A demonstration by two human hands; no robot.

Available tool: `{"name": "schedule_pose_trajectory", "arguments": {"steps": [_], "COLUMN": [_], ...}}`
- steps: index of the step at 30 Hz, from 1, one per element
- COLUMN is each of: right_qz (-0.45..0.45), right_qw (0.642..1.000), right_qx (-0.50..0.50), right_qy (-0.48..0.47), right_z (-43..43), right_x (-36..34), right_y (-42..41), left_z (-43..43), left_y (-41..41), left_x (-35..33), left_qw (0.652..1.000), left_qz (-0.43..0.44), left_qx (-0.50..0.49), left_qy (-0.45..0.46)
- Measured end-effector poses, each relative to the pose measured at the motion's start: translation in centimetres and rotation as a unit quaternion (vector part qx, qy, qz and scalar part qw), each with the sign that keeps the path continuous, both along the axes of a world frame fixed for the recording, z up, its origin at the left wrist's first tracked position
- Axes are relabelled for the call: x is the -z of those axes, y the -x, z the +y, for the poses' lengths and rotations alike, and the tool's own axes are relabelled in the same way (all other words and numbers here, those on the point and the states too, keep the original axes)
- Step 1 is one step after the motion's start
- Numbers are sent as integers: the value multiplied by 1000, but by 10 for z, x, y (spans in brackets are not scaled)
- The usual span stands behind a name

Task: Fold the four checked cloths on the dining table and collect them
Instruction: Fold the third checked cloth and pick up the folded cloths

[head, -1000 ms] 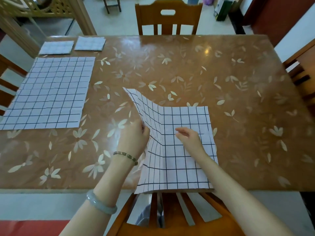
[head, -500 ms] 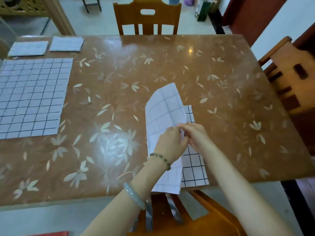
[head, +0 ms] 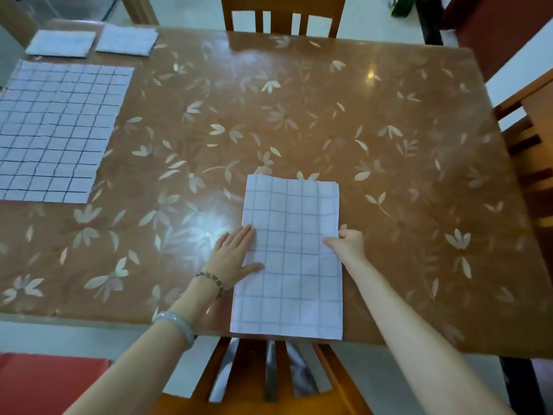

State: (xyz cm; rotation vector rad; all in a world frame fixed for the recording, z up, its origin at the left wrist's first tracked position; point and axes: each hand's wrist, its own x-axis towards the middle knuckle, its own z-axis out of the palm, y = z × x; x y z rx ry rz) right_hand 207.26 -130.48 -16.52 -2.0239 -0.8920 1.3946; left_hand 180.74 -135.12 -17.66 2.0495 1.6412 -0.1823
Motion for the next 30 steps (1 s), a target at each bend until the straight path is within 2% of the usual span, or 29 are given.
{"name": "schedule_pose_trajectory", "arguments": {"steps": [5, 14, 18, 20, 22, 25, 30], "right_qz": [-45, -126, -258, -288, -309, -307, -252], "right_qw": [999, 991, 960, 949, 933, 903, 873], "right_qx": [-13, -35, -86, -103, -123, -176, -327], "right_qy": [-14, -36, -59, -76, -137, -245, -259], "right_z": [0, 1, 2, 4, 7, 21, 61], "right_x": [11, 15, 15, 13, 11, 11, 26], "right_y": [-6, -5, -4, -1, 5, 23, 69], "left_z": [-3, -5, 8, 21, 39, 71, 107], "left_y": [0, 9, 10, 7, 4, -7, -33], "left_x": [9, 20, 16, 10, 5, 5, 15], "left_qw": [996, 997, 998, 996, 994, 992, 991], "left_qz": [80, 69, 27, 16, 8, 10, 36], "left_qx": [28, 36, 25, 14, 0, -9, 26], "left_qy": [4, -5, -51, -81, -107, -128, -126]}}
